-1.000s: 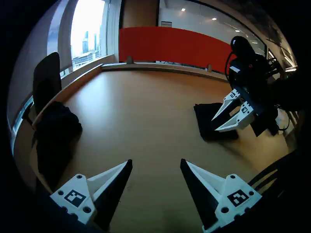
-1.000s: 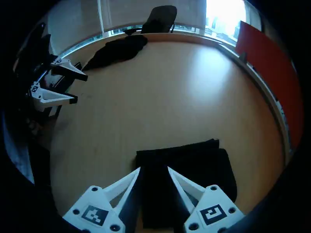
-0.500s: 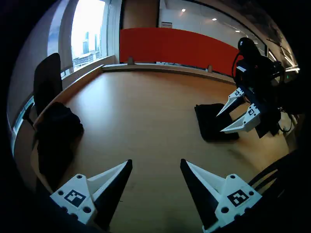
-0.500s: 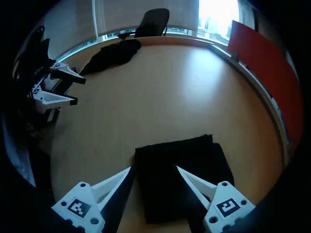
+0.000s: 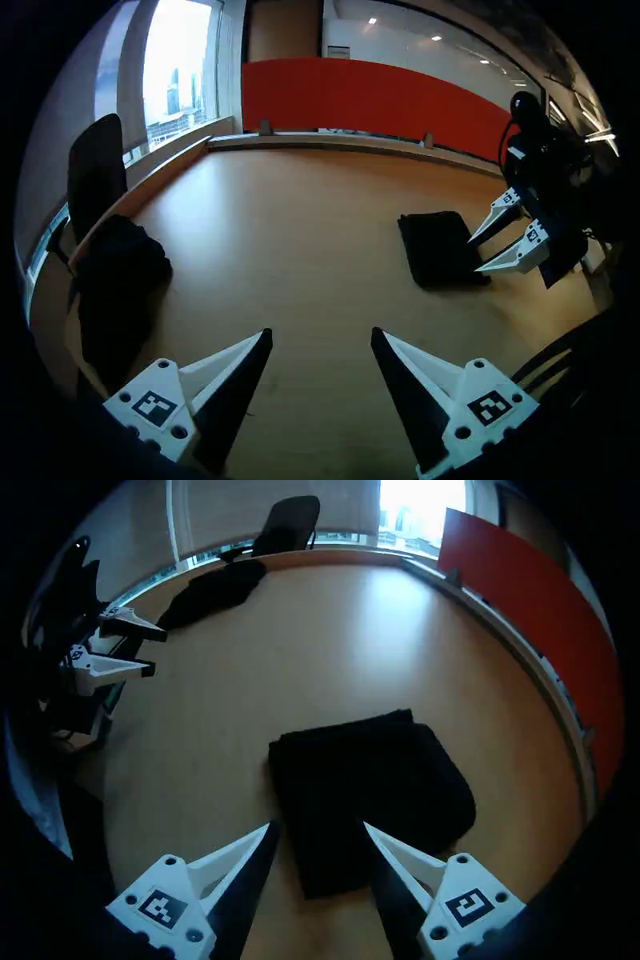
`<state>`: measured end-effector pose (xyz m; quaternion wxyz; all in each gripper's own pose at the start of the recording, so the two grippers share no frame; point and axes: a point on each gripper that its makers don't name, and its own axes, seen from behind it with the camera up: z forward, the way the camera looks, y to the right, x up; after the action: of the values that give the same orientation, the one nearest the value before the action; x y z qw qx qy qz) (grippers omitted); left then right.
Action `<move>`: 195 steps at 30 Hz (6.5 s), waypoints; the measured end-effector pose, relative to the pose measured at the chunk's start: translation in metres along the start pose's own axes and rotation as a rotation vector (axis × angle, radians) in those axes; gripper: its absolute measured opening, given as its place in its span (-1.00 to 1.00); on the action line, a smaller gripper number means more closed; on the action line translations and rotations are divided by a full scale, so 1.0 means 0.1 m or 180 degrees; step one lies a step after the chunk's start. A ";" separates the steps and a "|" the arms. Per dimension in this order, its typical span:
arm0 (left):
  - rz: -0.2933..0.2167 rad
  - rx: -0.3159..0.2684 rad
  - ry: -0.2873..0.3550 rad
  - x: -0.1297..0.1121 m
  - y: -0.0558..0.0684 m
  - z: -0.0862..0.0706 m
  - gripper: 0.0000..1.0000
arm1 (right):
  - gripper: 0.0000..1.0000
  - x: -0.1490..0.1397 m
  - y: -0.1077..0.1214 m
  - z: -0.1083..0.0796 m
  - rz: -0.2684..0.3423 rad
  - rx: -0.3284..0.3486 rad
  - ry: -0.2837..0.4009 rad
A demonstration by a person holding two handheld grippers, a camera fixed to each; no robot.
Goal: Fold towel
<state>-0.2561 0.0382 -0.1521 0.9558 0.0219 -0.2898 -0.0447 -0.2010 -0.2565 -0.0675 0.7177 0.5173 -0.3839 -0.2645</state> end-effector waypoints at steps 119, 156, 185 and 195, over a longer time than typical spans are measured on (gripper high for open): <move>0.0099 -0.0170 0.0099 0.31 0.11 -0.03 0.83 | -0.95 0.84 1.29 -1.65 0.0413 -0.1070 0.0861; 0.0239 -0.0127 0.0061 0.46 0.29 0.00 0.82 | -0.95 -0.94 2.27 -2.99 0.1016 -0.1576 0.0509; 0.0355 -0.0150 0.0032 0.54 0.53 0.04 0.83 | -0.95 -2.02 2.49 -3.48 0.1357 -0.1765 0.0191; 0.0397 -0.0201 0.0026 0.55 0.59 0.03 0.83 | -0.95 -2.41 2.27 -3.54 0.1518 -0.1761 0.0076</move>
<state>-0.2084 0.0919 -0.1153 0.9581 -0.0262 -0.2852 0.0059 -0.0490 0.1952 0.0202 0.8764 0.2026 -0.3993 -0.1775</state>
